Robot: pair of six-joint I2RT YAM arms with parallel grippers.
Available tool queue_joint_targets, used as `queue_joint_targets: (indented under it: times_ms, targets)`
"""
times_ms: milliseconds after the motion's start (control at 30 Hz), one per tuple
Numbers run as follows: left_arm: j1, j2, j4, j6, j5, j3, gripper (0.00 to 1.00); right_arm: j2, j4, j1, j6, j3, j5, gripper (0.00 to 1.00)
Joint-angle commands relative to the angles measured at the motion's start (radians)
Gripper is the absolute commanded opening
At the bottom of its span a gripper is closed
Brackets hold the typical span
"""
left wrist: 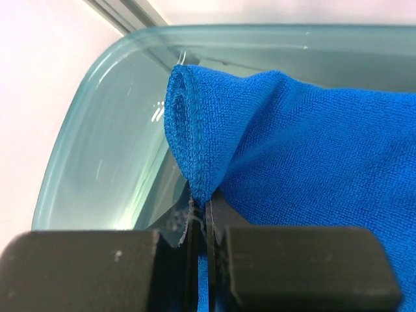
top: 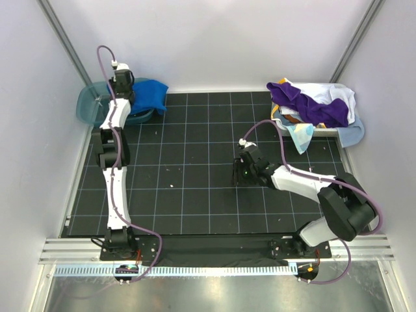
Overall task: Fold and stack the towels
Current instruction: Neatly place the folded towel into the bin
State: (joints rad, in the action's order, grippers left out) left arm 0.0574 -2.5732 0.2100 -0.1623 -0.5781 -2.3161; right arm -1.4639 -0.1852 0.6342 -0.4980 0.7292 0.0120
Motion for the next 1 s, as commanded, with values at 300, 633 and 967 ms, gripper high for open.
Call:
queue_joint_targets:
  times_ms: [300,633,967]
  targets:
    - [0.085,0.067,-0.118,-0.011,0.075,0.008,0.0,-0.039,0.05,0.025,0.015,0.036,0.0,0.44]
    - [0.127,0.021,-0.139,0.033,0.08,-0.016,0.38,-0.067,0.056,0.033,0.021,0.047,0.002,0.44]
    - [0.108,0.099,-0.149,0.135,0.005,0.056,0.72,-0.064,0.061,0.039,0.026,0.062,0.006,0.45]
